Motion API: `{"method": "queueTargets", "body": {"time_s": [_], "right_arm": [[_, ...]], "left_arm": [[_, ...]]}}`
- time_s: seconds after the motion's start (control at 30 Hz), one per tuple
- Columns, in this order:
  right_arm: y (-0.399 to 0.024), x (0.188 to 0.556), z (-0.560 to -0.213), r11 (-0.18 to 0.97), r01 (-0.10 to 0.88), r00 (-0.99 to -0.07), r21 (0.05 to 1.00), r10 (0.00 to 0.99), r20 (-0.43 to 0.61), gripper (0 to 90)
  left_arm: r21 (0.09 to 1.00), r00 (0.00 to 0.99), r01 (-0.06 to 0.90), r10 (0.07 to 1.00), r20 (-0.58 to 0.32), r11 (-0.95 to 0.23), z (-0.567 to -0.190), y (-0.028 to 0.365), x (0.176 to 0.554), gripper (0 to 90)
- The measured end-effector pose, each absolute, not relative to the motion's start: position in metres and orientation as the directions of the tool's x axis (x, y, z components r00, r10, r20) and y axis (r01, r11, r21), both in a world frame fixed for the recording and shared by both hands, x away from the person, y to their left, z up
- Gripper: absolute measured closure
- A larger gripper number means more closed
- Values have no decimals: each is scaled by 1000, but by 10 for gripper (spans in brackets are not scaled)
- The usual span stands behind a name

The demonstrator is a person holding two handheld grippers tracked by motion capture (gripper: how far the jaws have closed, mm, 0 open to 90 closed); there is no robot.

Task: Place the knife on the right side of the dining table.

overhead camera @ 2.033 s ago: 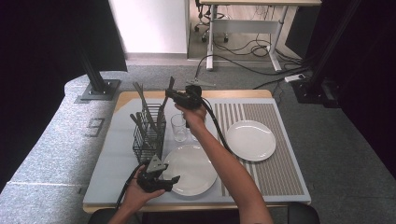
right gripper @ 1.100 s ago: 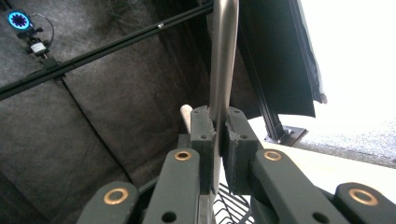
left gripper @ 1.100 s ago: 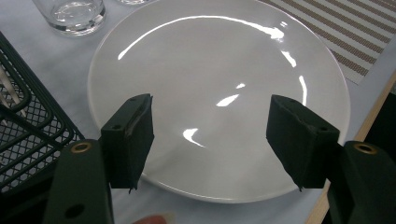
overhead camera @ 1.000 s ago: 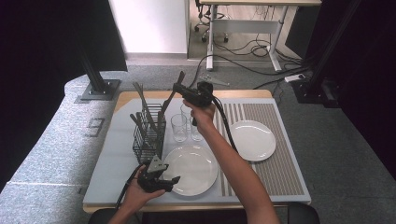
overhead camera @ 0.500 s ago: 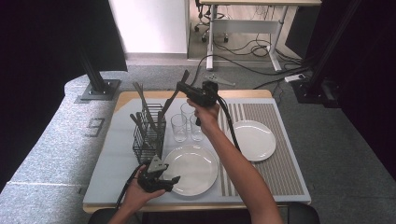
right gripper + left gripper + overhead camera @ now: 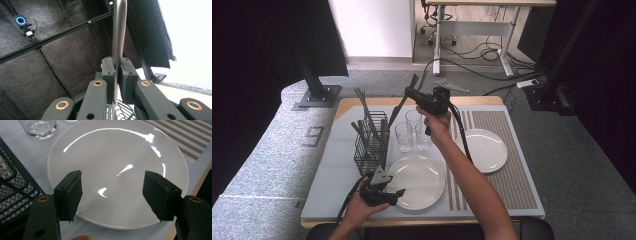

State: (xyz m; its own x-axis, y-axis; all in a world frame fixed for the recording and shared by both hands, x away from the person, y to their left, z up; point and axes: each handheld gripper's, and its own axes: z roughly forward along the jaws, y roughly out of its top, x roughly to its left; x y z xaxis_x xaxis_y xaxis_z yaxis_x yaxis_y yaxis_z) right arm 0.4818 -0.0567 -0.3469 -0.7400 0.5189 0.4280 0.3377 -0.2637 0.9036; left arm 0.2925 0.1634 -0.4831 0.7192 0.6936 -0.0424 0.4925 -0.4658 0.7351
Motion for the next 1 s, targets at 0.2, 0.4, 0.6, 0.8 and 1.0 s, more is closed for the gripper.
{"method": "queueTargets", "body": {"time_s": [0.2,0.4,0.6,0.8,1.0], "right_arm": [[-63,479,-347,-266,337,-741,903,517,429,838],[-69,475,-350,-263,338,-740,904,519,428,838],[-76,470,-353,-272,345,-741,899,509,438,838],[-85,461,-356,-270,344,-746,900,504,436,838],[-97,455,-363,-270,347,-740,898,509,439,838]], "left_arm": [[733,720,493,693,-41,-469,-483,163,293,322],[731,722,493,691,-39,-473,-484,162,292,322],[730,718,493,695,-34,-474,-483,161,292,322],[728,713,495,701,-28,-474,-483,161,292,321],[724,713,497,701,-25,-479,-484,159,293,321]]}}
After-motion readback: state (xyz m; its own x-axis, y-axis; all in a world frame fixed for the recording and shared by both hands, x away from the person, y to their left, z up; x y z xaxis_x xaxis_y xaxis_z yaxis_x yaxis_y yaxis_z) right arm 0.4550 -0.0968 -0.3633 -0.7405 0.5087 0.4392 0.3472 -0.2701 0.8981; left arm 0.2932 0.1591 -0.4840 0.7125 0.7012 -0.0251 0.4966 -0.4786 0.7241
